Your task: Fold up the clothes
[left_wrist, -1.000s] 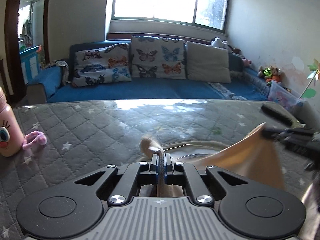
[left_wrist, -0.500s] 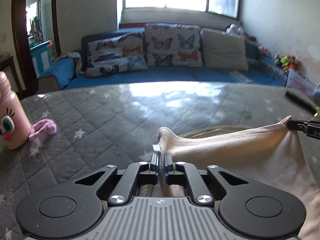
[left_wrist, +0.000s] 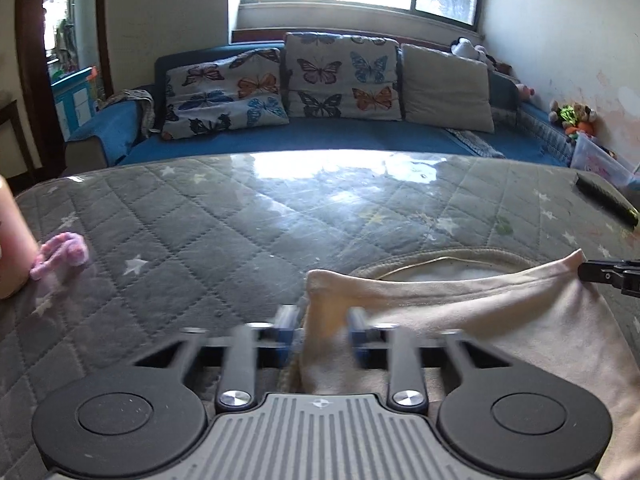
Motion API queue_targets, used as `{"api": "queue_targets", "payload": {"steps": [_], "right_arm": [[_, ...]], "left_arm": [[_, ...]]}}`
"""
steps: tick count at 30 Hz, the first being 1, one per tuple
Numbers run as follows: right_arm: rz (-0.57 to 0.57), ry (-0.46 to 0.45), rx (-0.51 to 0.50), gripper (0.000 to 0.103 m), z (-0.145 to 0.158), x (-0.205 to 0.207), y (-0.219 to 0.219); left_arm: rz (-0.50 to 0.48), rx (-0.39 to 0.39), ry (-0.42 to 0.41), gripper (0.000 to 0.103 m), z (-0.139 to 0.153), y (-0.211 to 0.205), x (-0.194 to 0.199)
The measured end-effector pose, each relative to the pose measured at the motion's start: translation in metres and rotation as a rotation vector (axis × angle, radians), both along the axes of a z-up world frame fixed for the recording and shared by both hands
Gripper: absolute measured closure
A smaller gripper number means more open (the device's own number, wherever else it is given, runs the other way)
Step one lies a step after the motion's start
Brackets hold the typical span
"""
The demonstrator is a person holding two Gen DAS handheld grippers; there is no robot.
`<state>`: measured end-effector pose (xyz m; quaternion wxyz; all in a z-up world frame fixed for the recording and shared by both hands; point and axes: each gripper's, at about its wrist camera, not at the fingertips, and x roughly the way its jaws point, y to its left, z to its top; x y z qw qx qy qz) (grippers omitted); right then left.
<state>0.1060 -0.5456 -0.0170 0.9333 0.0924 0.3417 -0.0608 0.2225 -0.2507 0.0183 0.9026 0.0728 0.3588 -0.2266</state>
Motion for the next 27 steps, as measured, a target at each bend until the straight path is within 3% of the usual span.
{"api": "queue_targets", "payload": {"steps": [4, 11, 12, 15, 17, 22, 27], "right_arm": [[0.007, -0.011, -0.031, 0.095, 0.002, 0.004, 0.004], [0.018, 0.004, -0.039, 0.091, 0.011, 0.005, 0.006], [0.025, 0.0, -0.045, 0.088, 0.016, 0.002, 0.008], [0.059, -0.002, -0.052, 0.067, 0.028, -0.011, 0.016], [0.092, 0.001, -0.059, 0.066, 0.035, -0.022, 0.024], [0.186, 0.026, -0.068, 0.057, 0.039, -0.053, 0.052], [0.284, 0.057, -0.086, 0.052, 0.03, -0.085, 0.085]], "left_arm": [[0.017, 0.033, -0.056, 0.099, -0.002, -0.002, -0.001], [0.03, 0.033, -0.039, 0.095, 0.004, 0.004, -0.006], [0.03, 0.029, -0.038, 0.095, 0.008, 0.006, -0.009], [0.01, 0.015, -0.037, 0.087, 0.017, 0.009, -0.027], [-0.012, 0.019, -0.046, 0.075, 0.022, 0.009, -0.043], [-0.103, 0.041, -0.052, 0.066, 0.025, 0.009, -0.093], [-0.173, 0.056, -0.052, 0.065, 0.018, 0.01, -0.142]]}}
